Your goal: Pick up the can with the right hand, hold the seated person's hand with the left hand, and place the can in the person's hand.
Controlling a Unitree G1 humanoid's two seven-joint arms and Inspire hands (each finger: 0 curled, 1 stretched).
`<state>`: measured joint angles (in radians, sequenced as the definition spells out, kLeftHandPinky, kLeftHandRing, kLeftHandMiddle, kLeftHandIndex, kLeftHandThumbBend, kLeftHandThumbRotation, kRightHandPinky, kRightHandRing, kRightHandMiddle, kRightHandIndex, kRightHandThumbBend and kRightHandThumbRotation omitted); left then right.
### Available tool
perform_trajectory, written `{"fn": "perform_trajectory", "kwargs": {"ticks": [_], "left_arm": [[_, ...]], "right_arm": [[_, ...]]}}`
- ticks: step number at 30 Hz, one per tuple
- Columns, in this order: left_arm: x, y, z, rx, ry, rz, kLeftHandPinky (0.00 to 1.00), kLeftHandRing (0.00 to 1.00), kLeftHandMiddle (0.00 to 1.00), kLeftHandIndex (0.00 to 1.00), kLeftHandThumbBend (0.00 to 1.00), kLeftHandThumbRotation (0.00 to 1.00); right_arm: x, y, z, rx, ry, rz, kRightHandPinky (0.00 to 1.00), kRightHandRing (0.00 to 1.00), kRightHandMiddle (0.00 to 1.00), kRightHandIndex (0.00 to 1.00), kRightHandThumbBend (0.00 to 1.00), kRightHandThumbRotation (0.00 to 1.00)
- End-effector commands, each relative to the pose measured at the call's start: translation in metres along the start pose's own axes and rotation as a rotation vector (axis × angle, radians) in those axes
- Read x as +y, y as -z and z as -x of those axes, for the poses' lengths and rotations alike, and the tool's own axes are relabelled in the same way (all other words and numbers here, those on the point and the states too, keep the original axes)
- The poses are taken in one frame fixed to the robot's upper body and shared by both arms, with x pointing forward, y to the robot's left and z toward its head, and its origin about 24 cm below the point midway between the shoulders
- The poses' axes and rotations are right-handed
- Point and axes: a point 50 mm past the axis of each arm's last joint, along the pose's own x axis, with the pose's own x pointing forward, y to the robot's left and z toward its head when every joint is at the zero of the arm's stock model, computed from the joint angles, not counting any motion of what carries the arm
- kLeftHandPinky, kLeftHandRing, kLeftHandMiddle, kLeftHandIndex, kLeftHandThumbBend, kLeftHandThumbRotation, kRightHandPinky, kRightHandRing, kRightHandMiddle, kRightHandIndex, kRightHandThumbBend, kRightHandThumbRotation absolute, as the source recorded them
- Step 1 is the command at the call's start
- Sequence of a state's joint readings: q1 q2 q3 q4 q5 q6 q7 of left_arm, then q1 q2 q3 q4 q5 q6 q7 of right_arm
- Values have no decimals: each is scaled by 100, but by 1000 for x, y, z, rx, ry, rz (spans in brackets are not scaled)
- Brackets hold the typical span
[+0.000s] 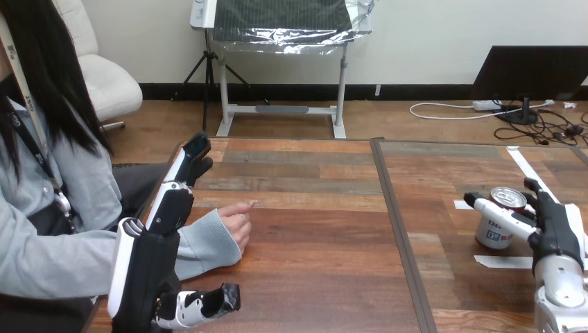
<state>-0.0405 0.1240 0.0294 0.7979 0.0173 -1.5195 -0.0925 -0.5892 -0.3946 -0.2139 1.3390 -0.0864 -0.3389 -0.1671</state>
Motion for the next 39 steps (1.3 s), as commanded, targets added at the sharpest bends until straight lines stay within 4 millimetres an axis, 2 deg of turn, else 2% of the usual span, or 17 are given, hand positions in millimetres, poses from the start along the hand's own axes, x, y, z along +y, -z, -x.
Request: {"fn": "perform_trajectory", "kwargs": {"ticks": [1,4,5,6,12,15,19,24,27,33,39], "left_arm": [[1,-2,-13,-62,-10,-12,89,94,95,92,100,77],[0,-2,-13,-62,-12,5,88,94,95,92,100,77],[0,-2,-13,-62,-14,9,88,94,95,92,100,76],[0,-2,-13,-58,-18,5,88,94,95,92,100,75],[0,-3,-12,-64,-21,0,86,94,95,91,100,75],[0,-2,-11,-59,-19,11,86,94,95,91,100,76],[0,-3,-10,-56,-24,8,87,95,95,91,100,75],[0,-3,-9,-61,-23,10,87,95,95,91,100,75],[0,-4,-9,-64,-25,10,87,95,95,91,100,75],[0,-4,-9,-67,-23,14,85,93,95,91,100,74],[-1,-5,-9,-67,-21,13,84,93,94,91,100,74]], "right_arm": [[7,-44,-12,-114,-1,-20,68,81,89,92,100,34],[8,-46,-13,-120,-5,-24,66,80,89,92,100,34],[8,-46,-13,-121,-6,-23,56,74,88,92,100,34],[8,-47,-13,-124,-12,-25,52,72,88,92,100,34],[9,-49,-14,-124,-18,8,49,71,87,92,100,35],[9,-50,-14,-130,-29,-5,45,65,86,92,100,35],[10,-51,-14,-124,-40,-23,61,78,88,93,100,34],[11,-53,-15,-126,-42,-19,70,83,89,93,100,31],[11,-53,-15,-127,-40,0,70,83,88,92,100,31],[12,-53,-15,-127,-36,33,53,71,84,91,100,33],[14,-53,-14,-123,-42,19,61,77,84,90,100,30]]}}
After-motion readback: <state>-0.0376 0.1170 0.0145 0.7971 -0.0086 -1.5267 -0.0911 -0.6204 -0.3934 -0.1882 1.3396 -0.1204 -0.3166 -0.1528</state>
